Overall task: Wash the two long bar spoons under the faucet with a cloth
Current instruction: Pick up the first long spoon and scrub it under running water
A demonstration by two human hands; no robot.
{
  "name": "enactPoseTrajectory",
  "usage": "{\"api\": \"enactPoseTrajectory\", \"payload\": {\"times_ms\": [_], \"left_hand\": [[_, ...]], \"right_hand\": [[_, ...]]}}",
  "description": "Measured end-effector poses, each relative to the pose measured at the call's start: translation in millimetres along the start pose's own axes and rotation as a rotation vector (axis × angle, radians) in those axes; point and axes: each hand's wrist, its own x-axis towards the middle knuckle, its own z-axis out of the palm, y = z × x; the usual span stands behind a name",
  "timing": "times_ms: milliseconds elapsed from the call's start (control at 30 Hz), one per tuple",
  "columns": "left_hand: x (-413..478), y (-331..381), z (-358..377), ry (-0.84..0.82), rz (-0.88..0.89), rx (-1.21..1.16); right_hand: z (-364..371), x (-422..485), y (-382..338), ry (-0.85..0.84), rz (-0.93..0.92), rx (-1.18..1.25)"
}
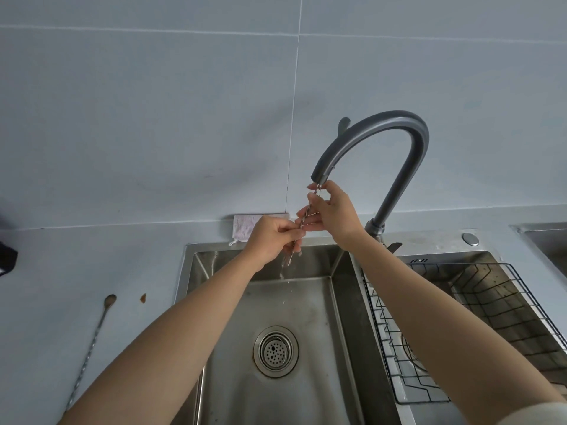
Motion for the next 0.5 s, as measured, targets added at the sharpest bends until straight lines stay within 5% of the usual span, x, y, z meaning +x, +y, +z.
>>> {"api": "enactPoseTrajectory", "payload": {"times_ms": [500], "left_hand": [[-13, -10, 8, 0.107, 0.044, 0.203]], "right_hand": [[2, -6, 6, 0.08, 0.042, 0.163]]}}
